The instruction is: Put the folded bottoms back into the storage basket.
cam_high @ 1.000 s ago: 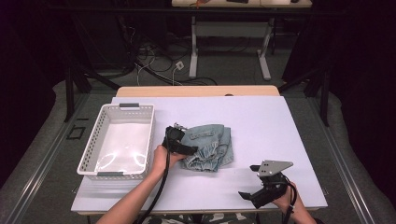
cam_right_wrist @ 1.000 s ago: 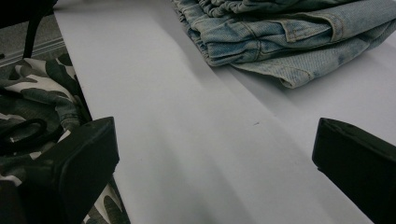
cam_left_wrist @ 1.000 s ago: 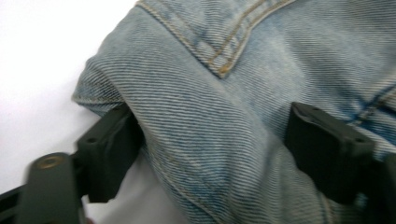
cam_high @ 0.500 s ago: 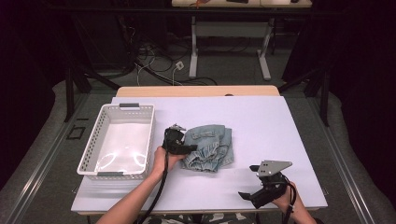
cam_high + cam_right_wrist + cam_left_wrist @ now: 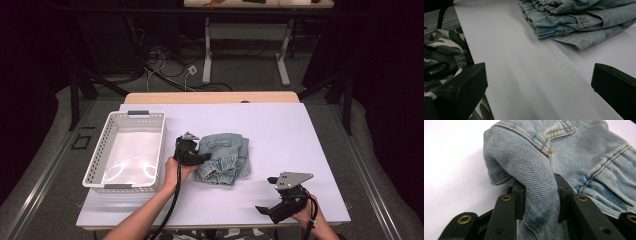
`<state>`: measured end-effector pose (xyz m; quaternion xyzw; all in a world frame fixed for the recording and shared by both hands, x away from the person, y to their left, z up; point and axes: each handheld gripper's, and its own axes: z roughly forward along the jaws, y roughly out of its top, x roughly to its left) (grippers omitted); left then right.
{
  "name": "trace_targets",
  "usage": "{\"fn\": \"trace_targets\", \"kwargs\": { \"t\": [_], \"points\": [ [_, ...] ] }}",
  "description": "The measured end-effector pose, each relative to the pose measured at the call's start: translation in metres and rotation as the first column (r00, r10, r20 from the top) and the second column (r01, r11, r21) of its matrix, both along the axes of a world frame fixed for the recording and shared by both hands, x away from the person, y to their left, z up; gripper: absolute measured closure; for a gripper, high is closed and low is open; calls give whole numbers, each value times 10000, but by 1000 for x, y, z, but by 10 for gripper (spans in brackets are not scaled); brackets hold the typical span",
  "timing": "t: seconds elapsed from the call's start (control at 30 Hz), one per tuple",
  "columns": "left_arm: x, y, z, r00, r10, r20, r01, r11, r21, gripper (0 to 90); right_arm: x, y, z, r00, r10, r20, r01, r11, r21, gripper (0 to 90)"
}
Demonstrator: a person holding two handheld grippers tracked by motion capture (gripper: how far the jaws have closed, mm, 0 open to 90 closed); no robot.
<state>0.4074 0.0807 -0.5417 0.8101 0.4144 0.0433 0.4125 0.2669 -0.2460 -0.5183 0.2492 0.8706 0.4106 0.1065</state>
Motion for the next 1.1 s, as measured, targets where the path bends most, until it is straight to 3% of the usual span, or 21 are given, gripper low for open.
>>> {"fn": "trace_targets", "kwargs": {
  "t": [0.2, 0.93, 1.1],
  "points": [
    [-3, -1, 6, 9998, -137, 174, 137, 9999, 32, 691, 0, 0, 0, 10000, 0, 2, 0, 10000, 5, 4],
    [-12, -1, 22, 9966, -592, 576, 637, 9948, -799, 697, 0, 0, 0, 10000, 8, 14, -8, 10000, 2, 4],
    [-13, -2, 25, 9951, -769, 616, 809, 9946, -648, 698, 0, 0, 0, 10000, 6, 17, -6, 10000, 2, 4]
  ]
}}
